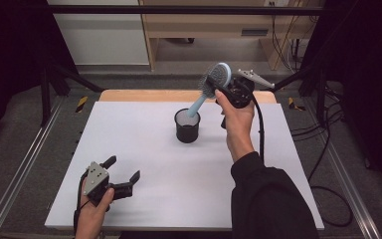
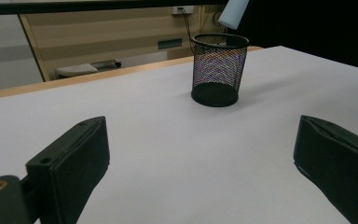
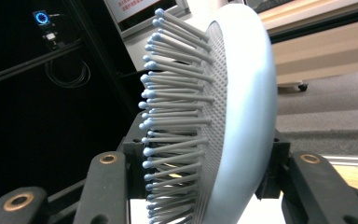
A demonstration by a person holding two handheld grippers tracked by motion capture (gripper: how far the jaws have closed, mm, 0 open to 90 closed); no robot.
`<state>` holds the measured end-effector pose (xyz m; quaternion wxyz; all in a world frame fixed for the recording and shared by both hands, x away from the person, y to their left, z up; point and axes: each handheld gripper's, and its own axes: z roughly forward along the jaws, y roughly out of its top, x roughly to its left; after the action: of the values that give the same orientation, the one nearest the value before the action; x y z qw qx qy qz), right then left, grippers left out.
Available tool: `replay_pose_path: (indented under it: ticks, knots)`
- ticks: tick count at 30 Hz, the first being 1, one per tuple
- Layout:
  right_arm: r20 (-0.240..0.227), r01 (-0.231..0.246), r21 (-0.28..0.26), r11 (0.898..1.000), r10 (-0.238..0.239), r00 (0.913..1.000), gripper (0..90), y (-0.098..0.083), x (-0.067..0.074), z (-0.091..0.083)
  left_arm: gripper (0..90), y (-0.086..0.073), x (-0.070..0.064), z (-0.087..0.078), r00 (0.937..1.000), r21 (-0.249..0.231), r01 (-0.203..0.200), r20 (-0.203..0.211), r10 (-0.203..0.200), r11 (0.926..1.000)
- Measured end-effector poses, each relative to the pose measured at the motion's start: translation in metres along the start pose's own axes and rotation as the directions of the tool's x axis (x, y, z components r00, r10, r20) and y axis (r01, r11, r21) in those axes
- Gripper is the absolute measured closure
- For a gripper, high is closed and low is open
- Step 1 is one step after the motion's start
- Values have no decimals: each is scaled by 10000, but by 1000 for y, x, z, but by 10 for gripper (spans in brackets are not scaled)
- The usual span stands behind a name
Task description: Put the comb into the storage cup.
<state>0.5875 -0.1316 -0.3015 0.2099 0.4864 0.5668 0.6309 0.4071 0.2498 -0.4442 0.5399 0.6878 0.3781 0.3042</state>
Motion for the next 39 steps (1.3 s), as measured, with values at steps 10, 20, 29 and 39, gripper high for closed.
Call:
replay_pose_path:
  ticks: [10, 20, 29, 39]
  knots:
    - [320, -51, 221, 9997, 44, 9995, 510, -7, -9, 8, 36, 0, 1, -3, 10000, -28, 20, -59, -20, 10000]
    - [370, 39, 384, 9993, -54, 9993, 510, -13, -12, 11, 36, 1, 0, -3, 10000, -53, -55, -39, 55, 10000]
    - [349, 51, 451, 9990, -67, 9994, 510, -16, -14, 12, 36, 2, 1, -4, 10000, -84, -54, -63, 54, 10000]
    - [362, 90, 593, 9982, -112, 9993, 509, -20, -13, 17, 36, 3, 3, -4, 9999, -128, -76, -71, 75, 9999]
